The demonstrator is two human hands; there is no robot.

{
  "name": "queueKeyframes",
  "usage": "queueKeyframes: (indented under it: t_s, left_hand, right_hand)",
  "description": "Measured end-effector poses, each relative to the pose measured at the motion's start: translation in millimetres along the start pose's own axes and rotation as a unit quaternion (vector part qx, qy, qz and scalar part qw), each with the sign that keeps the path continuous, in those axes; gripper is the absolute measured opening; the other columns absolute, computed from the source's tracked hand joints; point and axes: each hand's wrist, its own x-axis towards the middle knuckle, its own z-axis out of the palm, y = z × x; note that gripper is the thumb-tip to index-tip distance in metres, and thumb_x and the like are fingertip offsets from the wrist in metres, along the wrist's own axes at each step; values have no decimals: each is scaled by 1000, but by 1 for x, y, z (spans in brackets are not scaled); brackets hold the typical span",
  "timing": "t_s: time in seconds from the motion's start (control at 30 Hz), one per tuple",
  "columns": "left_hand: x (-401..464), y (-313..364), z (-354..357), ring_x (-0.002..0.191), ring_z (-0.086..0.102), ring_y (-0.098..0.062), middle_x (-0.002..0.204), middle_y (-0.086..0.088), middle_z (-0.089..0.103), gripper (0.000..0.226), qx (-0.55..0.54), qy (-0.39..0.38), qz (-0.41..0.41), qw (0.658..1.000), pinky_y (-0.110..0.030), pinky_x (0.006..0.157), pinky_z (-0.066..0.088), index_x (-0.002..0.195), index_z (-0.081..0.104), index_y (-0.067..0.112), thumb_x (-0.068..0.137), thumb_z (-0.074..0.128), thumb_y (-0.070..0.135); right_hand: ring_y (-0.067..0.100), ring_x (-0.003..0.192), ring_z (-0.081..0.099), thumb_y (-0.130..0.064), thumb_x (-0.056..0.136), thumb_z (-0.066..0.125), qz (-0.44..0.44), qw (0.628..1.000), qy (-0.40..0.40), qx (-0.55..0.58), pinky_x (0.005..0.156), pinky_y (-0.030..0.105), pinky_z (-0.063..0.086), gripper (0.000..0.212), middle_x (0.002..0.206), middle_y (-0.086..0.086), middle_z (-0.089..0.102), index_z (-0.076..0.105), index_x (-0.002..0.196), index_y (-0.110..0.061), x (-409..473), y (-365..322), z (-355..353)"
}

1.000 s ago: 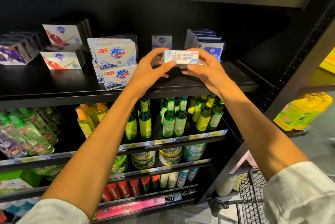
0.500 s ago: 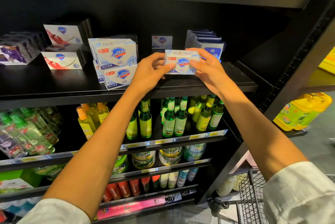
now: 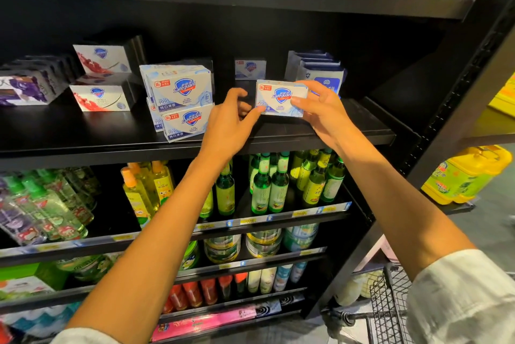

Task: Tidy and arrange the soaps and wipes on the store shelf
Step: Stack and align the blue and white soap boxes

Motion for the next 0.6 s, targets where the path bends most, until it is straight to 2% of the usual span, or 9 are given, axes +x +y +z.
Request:
queueKeyframes:
  t_s: [0.07, 0.1, 0.2, 0.3, 0.43, 0.6]
  left_hand:
    - [-15, -9, -5, 101, 69, -15, 109, 2, 73, 46, 80, 0, 42, 996, -41, 86, 59, 130, 57, 19, 98, 63, 53]
    - [-23, -13, -8, 102, 69, -18, 110, 1, 73, 43, 119, -2, 67, 991, -44, 86, 58, 125, 61, 19, 99, 61, 54]
    - [-45, -19, -14, 100, 68, -24, 112, -1, 71, 41, 203, -24, 151, 967, -42, 82, 56, 117, 68, 17, 102, 55, 53]
    - [-53, -30, -17, 106, 69, -26, 119, -3, 72, 40, 258, -31, 220, 940, -39, 86, 54, 119, 71, 14, 103, 58, 48]
    - [-52, -35, -18, 109, 70, -22, 125, 2, 71, 37, 284, -21, 234, 930, -37, 82, 56, 124, 69, 17, 103, 60, 45]
    - [-52, -31, -18, 101, 71, -20, 121, 6, 71, 34, 282, -11, 229, 932, -34, 71, 54, 122, 69, 19, 100, 64, 45]
  right_hand:
    - [27, 115, 72, -2, 90, 76, 4, 1000, -2, -14, 101, 46, 57, 37, 117, 14, 76, 64, 123, -9, 2, 1, 1]
    - [26, 114, 73, -2, 89, 77, 8, 1000, -5, -25, 99, 44, 58, 36, 116, 13, 77, 64, 122, -10, 3, 2, 2]
    - [25, 112, 74, -4, 87, 81, 16, 997, -17, -71, 94, 39, 60, 39, 114, 12, 77, 65, 122, -10, 9, 4, 3]
    - [17, 106, 75, -6, 84, 84, 16, 989, -29, -147, 89, 33, 62, 41, 109, 6, 79, 67, 121, -13, 17, 4, 6]
    - [4, 98, 74, -11, 83, 86, -3, 964, -52, -261, 75, 17, 58, 48, 107, 4, 78, 66, 127, -9, 27, 7, 23]
    - [-4, 91, 73, -7, 83, 85, -14, 960, -65, -272, 72, 13, 56, 51, 108, 4, 76, 65, 130, -6, 41, 10, 45]
